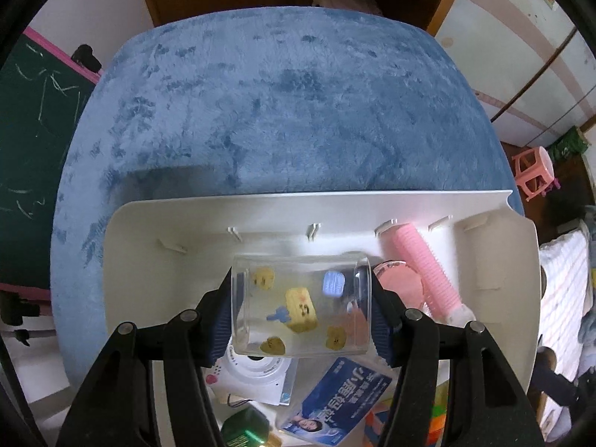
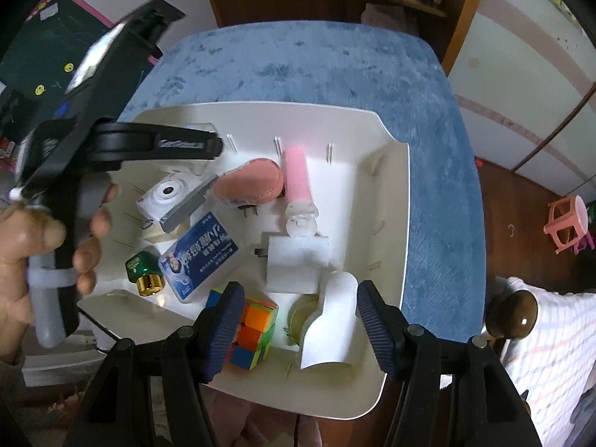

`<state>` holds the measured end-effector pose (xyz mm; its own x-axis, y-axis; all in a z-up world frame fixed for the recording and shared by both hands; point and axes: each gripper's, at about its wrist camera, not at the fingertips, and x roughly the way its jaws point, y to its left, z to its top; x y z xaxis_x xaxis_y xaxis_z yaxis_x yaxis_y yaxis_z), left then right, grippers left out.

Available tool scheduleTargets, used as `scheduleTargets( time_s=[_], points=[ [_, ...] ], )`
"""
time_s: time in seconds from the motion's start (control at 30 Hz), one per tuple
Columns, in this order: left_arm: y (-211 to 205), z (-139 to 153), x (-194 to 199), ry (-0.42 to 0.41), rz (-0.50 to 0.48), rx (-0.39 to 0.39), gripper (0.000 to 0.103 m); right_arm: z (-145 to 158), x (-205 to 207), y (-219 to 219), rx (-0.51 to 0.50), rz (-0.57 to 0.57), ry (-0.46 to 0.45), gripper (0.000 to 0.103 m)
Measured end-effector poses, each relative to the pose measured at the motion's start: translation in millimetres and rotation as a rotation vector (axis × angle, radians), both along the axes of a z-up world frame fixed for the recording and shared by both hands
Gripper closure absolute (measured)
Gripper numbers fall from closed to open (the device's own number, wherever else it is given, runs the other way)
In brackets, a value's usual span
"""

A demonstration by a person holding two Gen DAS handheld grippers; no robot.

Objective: Organize rigid objects

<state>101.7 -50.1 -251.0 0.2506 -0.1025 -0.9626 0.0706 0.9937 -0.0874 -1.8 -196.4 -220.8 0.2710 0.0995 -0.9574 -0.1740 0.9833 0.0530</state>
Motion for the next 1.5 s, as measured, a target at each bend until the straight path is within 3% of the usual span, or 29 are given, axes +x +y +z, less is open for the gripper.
scheduleTargets(
  time_s=[0.1, 0.3, 0.57, 0.8, 0.9, 1.03, 1.23, 1.5],
  points=[
    [1.6, 1.6, 0.8, 0.015, 0.011, -0.043, 0.028, 3.3, -1.1, 0.5, 0.004, 0.004, -0.016, 0.039],
    [10.0, 21.6, -2.6, 0.01, 0.045, -0.117, 0.022, 7.6, 0.4, -3.7, 0.032, -0.008, -0.022, 0.039],
    [30.5, 87.9, -30.2, -0.099, 0.083, -0.139, 0.019, 40.6, -0.5, -7.4, 0.067, -0.004, -0.092, 0.039],
    [41.5, 153.6, -69.4, -0.207, 0.109, -0.11, 0.019, 98.0, -9.7, -11.6, 0.116, 0.008, -0.201, 0.039],
    [44.8, 177.0, -87.2, -0.258, 0.124, -0.102, 0.019, 123.7, -15.8, -12.5, 0.114, 0.003, -0.256, 0.028],
    [44.4, 199.7, -107.3, -0.306, 0.145, -0.065, 0.019, 150.8, -23.4, -13.6, 0.122, 0.008, -0.307, 0.027],
    [35.2, 213.6, -129.3, -0.339, 0.155, -0.011, 0.019, 177.2, -30.5, -22.1, 0.105, -0.046, -0.376, 0.022],
    [19.1, 221.6, -144.5, -0.378, 0.147, 0.07, 0.019, 186.2, -35.8, -26.1, 0.049, -0.135, -0.423, 0.022]
  ],
)
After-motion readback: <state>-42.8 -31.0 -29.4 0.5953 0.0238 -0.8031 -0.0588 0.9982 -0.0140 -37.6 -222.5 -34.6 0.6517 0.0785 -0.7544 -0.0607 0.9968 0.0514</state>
